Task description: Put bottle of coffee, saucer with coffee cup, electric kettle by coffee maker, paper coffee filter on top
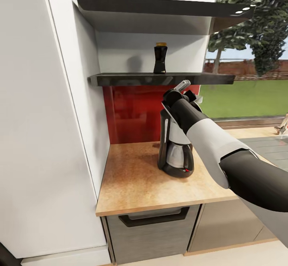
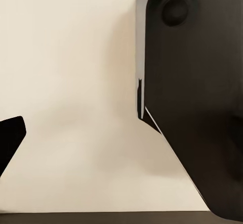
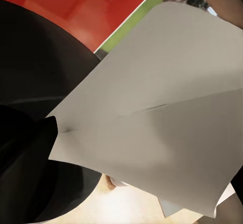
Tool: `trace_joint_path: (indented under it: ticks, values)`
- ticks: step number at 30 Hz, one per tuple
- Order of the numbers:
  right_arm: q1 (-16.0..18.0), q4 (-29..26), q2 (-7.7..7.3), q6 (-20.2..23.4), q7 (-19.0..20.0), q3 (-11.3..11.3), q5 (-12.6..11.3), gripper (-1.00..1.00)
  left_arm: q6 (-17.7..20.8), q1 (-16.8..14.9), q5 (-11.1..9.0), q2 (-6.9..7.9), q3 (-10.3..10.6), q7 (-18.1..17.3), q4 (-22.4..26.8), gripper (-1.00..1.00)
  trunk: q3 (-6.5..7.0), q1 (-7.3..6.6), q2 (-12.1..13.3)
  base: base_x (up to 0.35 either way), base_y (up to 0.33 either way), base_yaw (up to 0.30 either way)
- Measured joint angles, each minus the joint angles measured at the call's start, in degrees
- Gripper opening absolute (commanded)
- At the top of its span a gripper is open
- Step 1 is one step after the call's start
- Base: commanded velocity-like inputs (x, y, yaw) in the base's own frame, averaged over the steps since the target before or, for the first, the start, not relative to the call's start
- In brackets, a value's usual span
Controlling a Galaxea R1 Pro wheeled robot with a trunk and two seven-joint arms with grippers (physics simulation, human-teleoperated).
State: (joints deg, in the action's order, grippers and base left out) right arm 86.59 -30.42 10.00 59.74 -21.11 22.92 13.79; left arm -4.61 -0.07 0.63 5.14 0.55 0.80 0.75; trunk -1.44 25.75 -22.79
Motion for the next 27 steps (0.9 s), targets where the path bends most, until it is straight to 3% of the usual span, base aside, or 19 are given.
trace_joint_path:
  ticks: [5,6,27]
  values:
    - [0.0,0.0,0.00,0.0,0.0,0.0,0.0,-1.00,0.0,0.0,0.0,0.03,0.0,0.0,0.0,1.00,0.00,0.00,0.0,0.000,0.000,0.000]
    - [0.0,0.0,0.00,0.0,0.0,0.0,0.0,1.00,0.0,0.0,0.0,0.03,0.0,0.0,0.0,1.00,0.00,0.00,0.0,0.000,0.000,0.000]
    - [0.0,0.0,0.00,0.0,0.0,0.0,0.0,1.00,0.0,0.0,0.0,0.04,0.0,0.0,0.0,1.00,0.00,0.00,0.0,0.000,0.000,0.000]
